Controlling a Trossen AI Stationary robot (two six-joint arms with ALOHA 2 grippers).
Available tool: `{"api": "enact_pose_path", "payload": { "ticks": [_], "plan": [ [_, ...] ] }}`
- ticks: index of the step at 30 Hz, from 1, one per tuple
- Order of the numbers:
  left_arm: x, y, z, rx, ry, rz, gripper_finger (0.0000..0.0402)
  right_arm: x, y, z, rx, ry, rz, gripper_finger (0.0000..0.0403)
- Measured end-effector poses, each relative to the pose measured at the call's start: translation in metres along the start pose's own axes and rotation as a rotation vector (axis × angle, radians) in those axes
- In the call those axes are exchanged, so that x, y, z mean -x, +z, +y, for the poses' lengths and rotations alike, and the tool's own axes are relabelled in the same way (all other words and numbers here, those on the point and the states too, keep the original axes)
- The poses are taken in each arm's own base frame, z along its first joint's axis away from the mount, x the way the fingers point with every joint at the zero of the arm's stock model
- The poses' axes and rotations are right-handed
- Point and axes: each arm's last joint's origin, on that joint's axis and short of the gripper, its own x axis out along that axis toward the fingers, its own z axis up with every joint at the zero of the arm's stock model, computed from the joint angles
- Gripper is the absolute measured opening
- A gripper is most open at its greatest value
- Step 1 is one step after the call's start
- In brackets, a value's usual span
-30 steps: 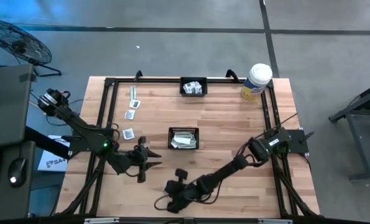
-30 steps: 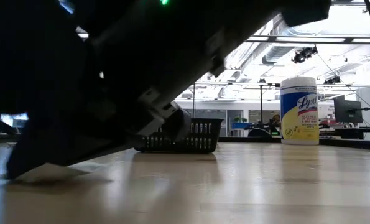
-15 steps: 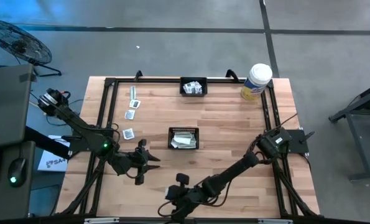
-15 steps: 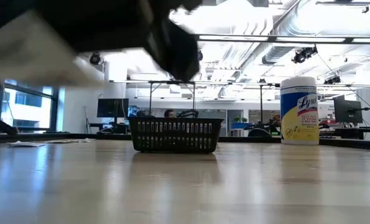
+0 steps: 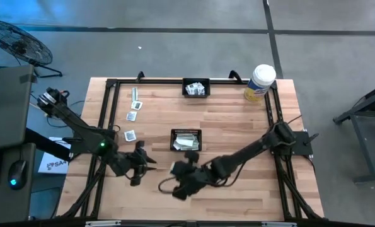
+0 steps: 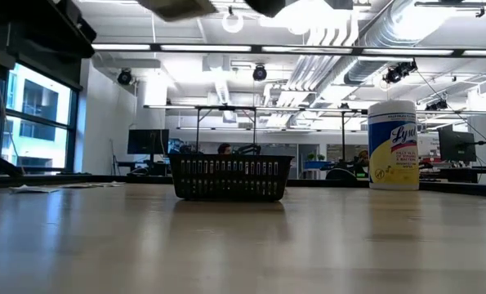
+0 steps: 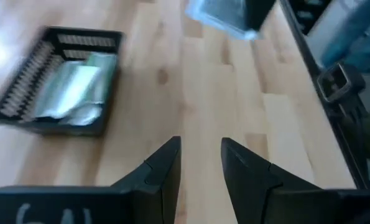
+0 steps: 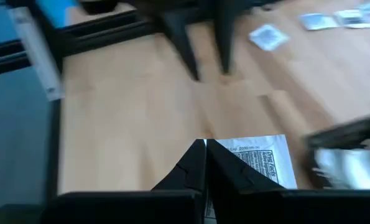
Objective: Pick & Place First Aid Supplies
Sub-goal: Put the towelette pack into the top black basket
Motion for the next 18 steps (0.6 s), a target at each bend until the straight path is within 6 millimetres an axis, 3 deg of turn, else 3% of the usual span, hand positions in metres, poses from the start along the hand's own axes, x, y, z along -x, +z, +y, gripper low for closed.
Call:
{"api": "enact_pose_path", "payload": {
  "ticks": [4,10,18],
  "plan": [
    [0.02,-0.008,-0.001,0.011,0.073,-0.014,0.0113,0.0,0.017,-0.033,-0.032,-0.096,0.05,0.0],
    [0.04,-0.021,-0.012,-0.041,0.079,-0.039,0.0113,-0.023,0.041,-0.093,-0.1,-0.25,0.07,0.0],
    [0.043,-0.027,-0.013,-0.059,0.097,-0.022,0.0113,-0.047,0.083,-0.228,-0.303,-0.583,0.021,0.0]
  ]
}}
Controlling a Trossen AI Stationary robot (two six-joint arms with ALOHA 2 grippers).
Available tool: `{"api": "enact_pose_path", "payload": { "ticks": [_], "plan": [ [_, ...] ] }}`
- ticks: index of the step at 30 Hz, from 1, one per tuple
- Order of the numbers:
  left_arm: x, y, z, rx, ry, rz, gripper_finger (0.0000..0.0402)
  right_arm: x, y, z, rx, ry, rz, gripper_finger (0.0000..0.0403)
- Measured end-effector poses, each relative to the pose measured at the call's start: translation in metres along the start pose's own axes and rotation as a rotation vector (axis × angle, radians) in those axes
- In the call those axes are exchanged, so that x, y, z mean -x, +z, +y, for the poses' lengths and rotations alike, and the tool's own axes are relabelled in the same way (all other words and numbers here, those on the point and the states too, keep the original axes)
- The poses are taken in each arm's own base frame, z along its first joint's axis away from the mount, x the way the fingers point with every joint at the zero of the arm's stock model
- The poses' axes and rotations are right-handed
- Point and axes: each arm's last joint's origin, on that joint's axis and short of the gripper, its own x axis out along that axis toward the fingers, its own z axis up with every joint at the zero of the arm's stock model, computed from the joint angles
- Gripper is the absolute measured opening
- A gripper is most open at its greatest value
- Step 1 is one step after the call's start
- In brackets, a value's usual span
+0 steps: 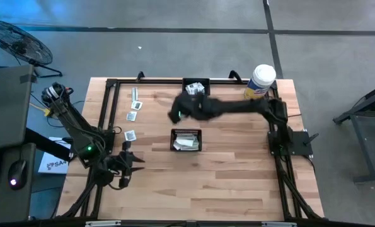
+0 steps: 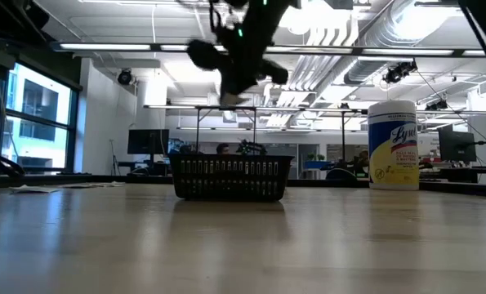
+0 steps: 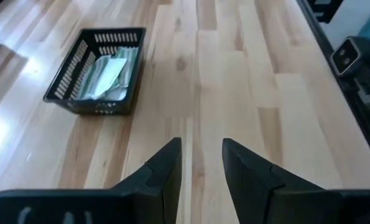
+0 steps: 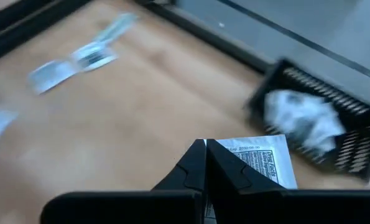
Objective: Pick & Place First Aid Supplies
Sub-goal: Put the towelette pack into the top black basket
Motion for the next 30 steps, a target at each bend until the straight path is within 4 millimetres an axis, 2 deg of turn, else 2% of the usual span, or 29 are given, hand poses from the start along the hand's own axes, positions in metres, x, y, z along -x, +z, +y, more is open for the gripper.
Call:
{"api": "enact_pose_path", "payload": {
  "ticks": [4,7,10,14,17,21,25,30],
  "plan": [
    [0.0,-0.001,0.002,0.007,0.023,0.001,0.0113,-0.043,0.029,-0.052,-0.092,-0.035,0.069,0.0],
    [0.0,-0.001,0.002,0.009,0.037,-0.013,0.0113,-0.072,0.037,-0.089,-0.143,-0.058,0.086,0.0],
    [0.0,0.0,0.002,0.01,0.04,-0.017,0.0113,-0.098,0.033,-0.119,-0.204,-0.053,0.081,0.0],
    [0.0,0.0,0.003,0.009,0.068,-0.041,0.0113,-0.125,0.017,-0.145,-0.289,0.057,0.062,0.0],
    [0.0,0.001,0.003,0.008,0.088,-0.056,0.0113,-0.137,0.003,-0.155,-0.322,0.099,0.005,0.0],
    [0.0,0.0,0.005,-0.002,0.119,-0.072,0.0113,-0.142,-0.011,-0.159,-0.324,0.094,0.0,0.0009],
    [0.0,0.0,0.007,-0.011,0.161,-0.096,0.0113,-0.143,-0.017,-0.16,-0.319,0.082,0.01,0.0045],
    [0.001,-0.001,0.008,-0.026,0.174,-0.086,0.0113,-0.138,-0.011,-0.157,-0.323,0.082,-0.048,0.0101]
  ]
}}
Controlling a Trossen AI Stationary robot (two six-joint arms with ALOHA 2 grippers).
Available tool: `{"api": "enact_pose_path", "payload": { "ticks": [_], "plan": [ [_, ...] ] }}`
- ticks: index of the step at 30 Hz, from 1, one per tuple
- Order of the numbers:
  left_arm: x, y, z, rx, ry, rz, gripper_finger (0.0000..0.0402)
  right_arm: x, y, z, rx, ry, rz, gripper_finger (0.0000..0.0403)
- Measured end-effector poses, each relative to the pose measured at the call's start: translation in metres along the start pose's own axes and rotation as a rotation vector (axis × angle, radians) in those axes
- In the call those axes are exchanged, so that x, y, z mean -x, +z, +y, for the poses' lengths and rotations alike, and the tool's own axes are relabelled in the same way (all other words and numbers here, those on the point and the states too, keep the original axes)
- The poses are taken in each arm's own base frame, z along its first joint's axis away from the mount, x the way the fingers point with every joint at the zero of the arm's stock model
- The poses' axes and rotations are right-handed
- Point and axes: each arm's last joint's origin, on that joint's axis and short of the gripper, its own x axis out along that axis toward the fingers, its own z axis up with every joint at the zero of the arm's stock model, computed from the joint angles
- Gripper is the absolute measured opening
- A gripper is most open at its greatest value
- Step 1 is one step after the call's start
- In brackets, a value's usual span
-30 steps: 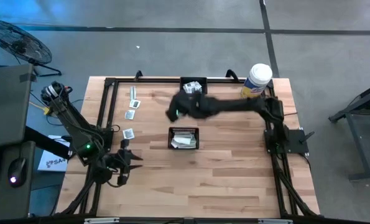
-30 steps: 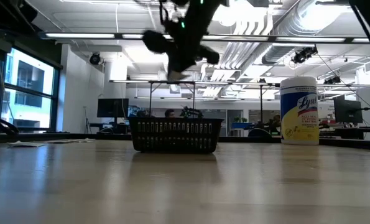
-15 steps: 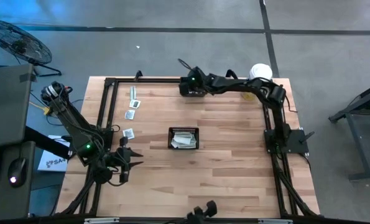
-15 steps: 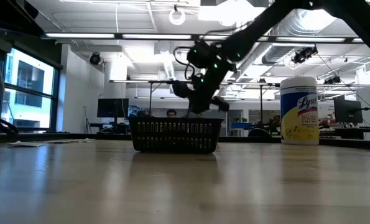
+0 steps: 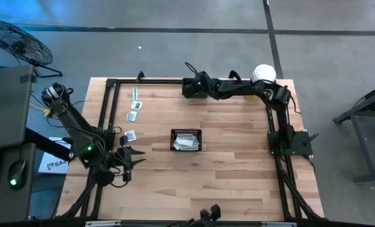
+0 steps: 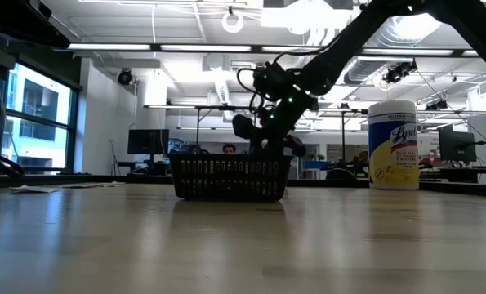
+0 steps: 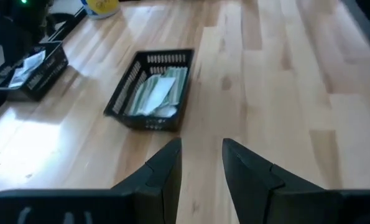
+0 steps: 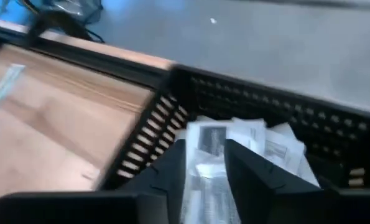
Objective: Pick & Place First Aid Supplies
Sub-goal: Put the towelette pack into the top black basket
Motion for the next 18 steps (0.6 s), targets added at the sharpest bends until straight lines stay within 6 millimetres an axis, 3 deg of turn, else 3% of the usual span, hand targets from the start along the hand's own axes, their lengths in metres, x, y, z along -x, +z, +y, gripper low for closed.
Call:
{"api": "enact_pose_path", "payload": {
  "ticks": [5,8,13,18],
  "plan": [
    [0.0,-0.008,0.008,0.027,0.062,0.048,0.0113,0.033,0.017,0.022,0.064,0.057,-0.078,0.0122],
    [0.001,-0.011,0.012,0.068,0.096,0.053,0.0113,0.049,0.025,0.022,0.072,0.019,-0.08,0.012],
    [0.001,-0.01,0.012,0.086,0.111,0.033,0.0113,0.049,0.027,0.007,0.043,-0.028,-0.008,0.0103],
    [0.001,-0.007,0.014,0.104,0.172,-0.056,0.0113,0.033,0.024,0.0,-0.007,-0.003,0.156,0.0079]
  ]
}}
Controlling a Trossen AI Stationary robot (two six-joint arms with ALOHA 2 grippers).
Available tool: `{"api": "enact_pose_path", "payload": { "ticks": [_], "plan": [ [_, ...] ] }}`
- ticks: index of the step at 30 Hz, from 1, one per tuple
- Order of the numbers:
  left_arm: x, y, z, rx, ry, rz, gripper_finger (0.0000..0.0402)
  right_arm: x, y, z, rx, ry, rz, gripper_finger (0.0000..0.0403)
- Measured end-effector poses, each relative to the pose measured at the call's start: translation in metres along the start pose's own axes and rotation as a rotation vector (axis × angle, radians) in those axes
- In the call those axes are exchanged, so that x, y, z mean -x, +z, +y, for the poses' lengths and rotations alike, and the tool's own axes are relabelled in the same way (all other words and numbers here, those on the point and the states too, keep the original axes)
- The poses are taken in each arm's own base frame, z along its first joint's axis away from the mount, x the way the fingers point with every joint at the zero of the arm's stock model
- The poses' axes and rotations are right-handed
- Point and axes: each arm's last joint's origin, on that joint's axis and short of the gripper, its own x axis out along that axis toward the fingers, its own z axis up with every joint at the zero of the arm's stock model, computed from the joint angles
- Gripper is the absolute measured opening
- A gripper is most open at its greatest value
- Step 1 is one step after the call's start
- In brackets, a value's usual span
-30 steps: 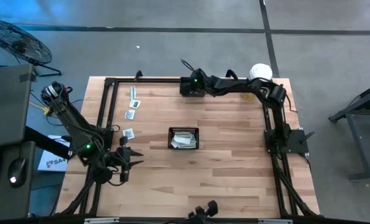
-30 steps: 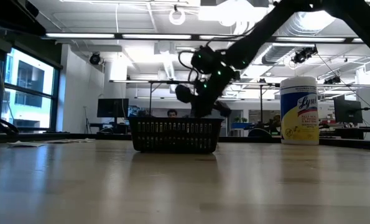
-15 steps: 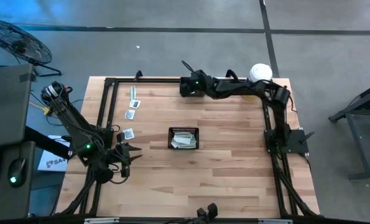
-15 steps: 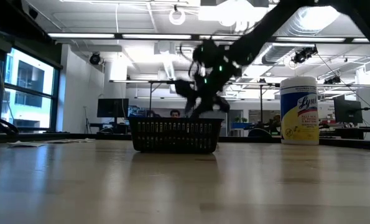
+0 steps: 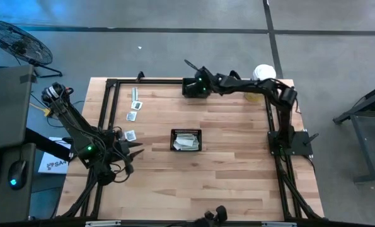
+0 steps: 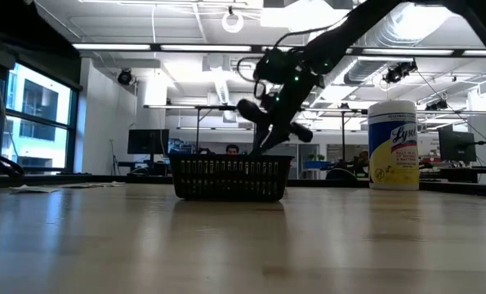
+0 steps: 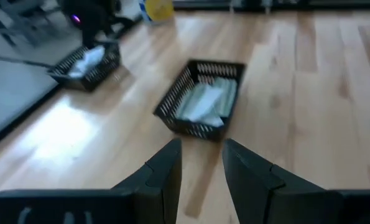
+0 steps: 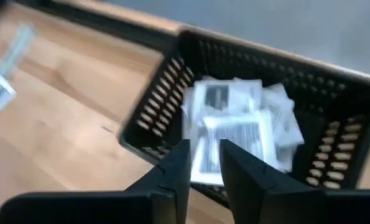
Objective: Pick & Place First Aid Supplies
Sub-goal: Put the towelette pack into the top black basket
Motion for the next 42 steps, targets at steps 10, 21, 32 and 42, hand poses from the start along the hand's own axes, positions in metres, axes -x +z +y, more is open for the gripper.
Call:
{"api": "enact_pose_path", "payload": {
  "ticks": [10,21,32,42],
  "plan": [
    [0.0,0.001,0.002,-0.009,0.037,-0.046,0.0113,-0.027,0.027,0.003,-0.018,-0.125,0.189,0.0072],
    [0.0,0.0,0.002,-0.041,0.029,-0.029,0.0113,-0.068,0.019,-0.018,-0.111,-0.149,0.232,0.0072],
    [0.0,0.0,0.002,-0.046,0.03,-0.028,0.0113,-0.023,0.043,0.009,-0.063,-0.046,0.094,0.0071],
    [0.0,0.0,0.002,-0.047,0.023,-0.017,0.0113,0.045,-0.005,0.103,0.15,0.053,0.017,0.0071]
  ]
}}
